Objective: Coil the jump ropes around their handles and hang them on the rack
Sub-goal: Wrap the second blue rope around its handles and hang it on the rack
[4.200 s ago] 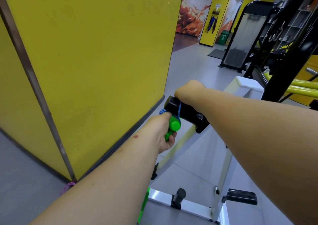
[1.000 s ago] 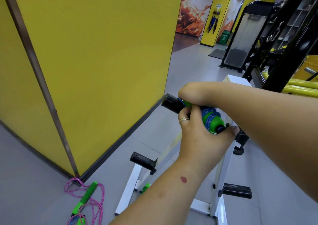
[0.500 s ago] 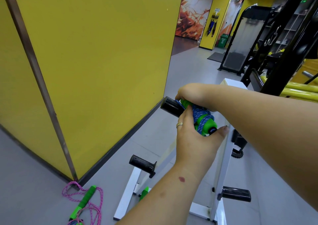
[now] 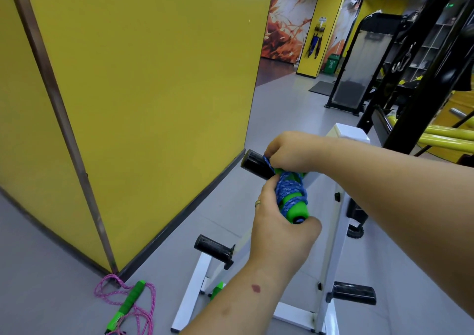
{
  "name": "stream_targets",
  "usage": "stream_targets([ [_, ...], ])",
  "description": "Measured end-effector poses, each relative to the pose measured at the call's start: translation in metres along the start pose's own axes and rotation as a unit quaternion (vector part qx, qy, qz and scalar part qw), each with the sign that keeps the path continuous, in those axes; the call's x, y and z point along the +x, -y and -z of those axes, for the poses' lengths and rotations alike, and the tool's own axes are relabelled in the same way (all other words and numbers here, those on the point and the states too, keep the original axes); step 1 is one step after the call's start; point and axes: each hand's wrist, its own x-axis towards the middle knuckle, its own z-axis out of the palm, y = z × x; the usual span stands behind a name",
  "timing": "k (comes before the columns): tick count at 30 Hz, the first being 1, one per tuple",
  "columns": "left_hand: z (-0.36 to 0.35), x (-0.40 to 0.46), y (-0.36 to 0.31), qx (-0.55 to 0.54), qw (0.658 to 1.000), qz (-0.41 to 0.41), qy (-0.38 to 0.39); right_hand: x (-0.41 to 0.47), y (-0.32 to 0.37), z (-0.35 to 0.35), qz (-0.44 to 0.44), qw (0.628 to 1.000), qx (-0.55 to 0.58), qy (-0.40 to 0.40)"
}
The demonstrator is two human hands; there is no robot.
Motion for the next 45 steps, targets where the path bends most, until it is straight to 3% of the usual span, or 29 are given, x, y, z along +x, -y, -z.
stream_targets([
  [8,0.015,0.005,0.003,0.028,0.999,0.037,0.008,0.003,-0.003,-0.012,0.025,0.997,-0.053,-0.055],
  [16,0.02,0.01,0.008,0.035,0.999,0.036,-0.008,0.009,-0.008,-0.02,-0.002,0.995,0.009,-0.096],
  [39,0.044,0.028,0.016,0.159,0.987,0.021,-0.032,-0.001,-0.003,-0.012,-0.029,0.997,0.023,-0.074],
  [45,0.039,0.036,0.029,0.188,0.982,0.014,-0.005,-0.007,0.0,-0.007,-0.05,0.996,0.053,-0.055],
])
